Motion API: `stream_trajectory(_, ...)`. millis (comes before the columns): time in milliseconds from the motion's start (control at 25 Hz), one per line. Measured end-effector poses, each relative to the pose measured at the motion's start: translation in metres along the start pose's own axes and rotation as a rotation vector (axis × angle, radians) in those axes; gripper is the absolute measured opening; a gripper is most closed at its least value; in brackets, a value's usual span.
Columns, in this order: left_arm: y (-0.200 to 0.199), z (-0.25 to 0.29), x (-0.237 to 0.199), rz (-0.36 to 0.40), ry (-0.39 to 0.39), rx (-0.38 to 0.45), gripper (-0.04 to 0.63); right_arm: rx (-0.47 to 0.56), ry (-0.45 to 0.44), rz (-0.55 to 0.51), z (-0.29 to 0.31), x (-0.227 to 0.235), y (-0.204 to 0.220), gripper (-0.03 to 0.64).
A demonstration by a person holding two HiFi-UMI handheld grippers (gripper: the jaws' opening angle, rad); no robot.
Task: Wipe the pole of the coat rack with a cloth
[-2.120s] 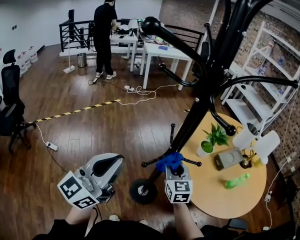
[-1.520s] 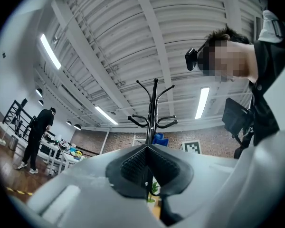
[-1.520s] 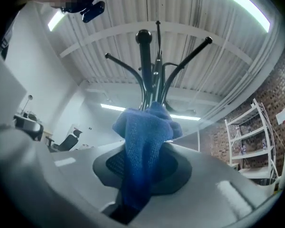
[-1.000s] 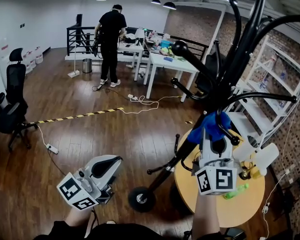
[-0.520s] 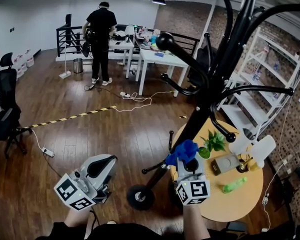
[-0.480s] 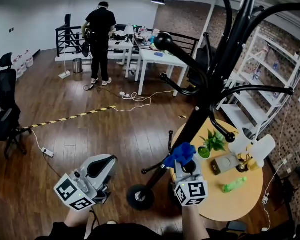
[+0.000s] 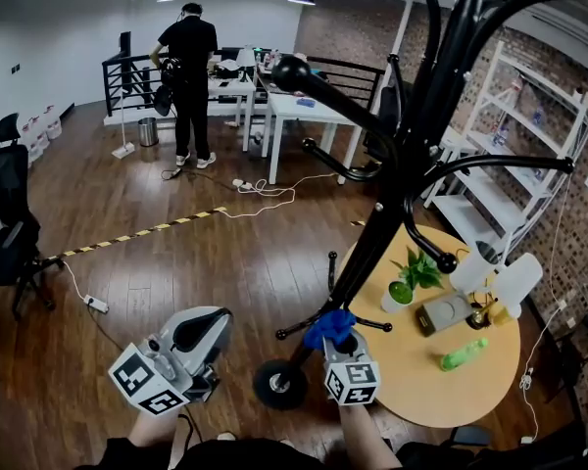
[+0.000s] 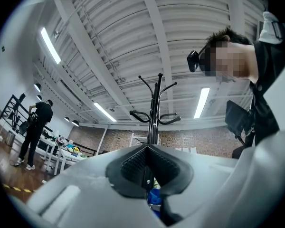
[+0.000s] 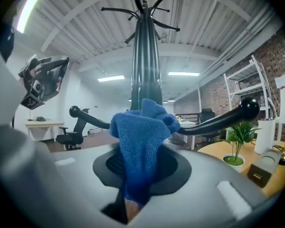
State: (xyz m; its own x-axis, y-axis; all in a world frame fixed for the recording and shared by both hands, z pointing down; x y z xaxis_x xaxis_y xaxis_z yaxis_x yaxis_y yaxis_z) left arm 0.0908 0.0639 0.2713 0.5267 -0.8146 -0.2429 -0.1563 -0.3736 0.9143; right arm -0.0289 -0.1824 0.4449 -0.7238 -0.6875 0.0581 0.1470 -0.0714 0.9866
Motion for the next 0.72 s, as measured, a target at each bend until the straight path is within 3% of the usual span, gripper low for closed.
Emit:
stream_trajectory(240,0.002,0.001,0.002,0.001,0.004,-0.003,0.003,-0.003,-0.005,0.038,0.0,0.0,-0.001,0.086)
stream_trajectory(400,0.002,0.004,0.004,0.0,0.006,-0.003,0.003,-0.051,0.008,-0.016,0.001,-0.004,-0.008,0.086)
stream_trajectory(600,0.003,0.009,0.008,0.003,0.01,-0.005,0.003,-0.037,0.005,-0.073,0.0,-0.011,-0.039,0.081)
stream_trajectory(720,0.003,0.007,0.007,0.005,0.008,-0.003,0.003,0.03,0.016,-0.069,-0.008,-0.01,-0.069,0.081)
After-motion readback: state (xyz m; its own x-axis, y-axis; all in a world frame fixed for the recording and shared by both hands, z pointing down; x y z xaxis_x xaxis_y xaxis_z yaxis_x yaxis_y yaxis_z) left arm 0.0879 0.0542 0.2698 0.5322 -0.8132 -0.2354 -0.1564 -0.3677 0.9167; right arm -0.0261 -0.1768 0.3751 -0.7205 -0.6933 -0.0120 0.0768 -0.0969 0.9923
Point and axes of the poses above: the fingertips, and each gripper's own axes: z forward along the fingers, x to its right, y out of its underside, the point moved 5 cm from there along -z, backward along the fingers, and after that the axes turned 13 degrees about -y, right-handed, at the moved point
